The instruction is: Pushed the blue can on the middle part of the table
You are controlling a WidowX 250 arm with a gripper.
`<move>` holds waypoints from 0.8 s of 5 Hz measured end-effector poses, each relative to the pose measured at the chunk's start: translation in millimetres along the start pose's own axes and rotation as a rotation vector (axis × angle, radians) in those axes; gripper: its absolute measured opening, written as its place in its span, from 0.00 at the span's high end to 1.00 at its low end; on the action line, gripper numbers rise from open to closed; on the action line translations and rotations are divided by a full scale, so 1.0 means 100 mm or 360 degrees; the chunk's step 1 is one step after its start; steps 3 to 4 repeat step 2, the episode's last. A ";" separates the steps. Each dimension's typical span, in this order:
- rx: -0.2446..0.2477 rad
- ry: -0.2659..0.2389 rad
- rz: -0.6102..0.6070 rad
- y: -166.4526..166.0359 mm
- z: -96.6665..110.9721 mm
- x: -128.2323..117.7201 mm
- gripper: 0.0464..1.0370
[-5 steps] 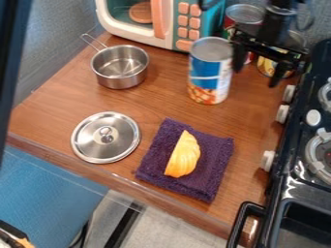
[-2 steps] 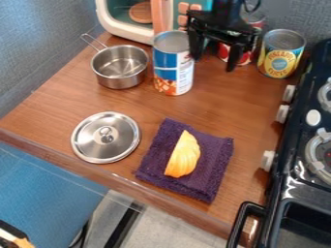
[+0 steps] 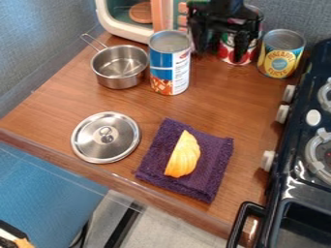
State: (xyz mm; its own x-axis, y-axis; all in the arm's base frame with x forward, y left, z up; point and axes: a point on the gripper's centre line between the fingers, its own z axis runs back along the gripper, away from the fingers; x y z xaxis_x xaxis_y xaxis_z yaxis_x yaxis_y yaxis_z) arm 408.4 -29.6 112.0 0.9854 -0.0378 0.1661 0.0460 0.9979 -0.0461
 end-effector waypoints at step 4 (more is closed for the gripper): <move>-0.0074 -0.0085 0.0019 -0.03 0.43 -0.03 0.04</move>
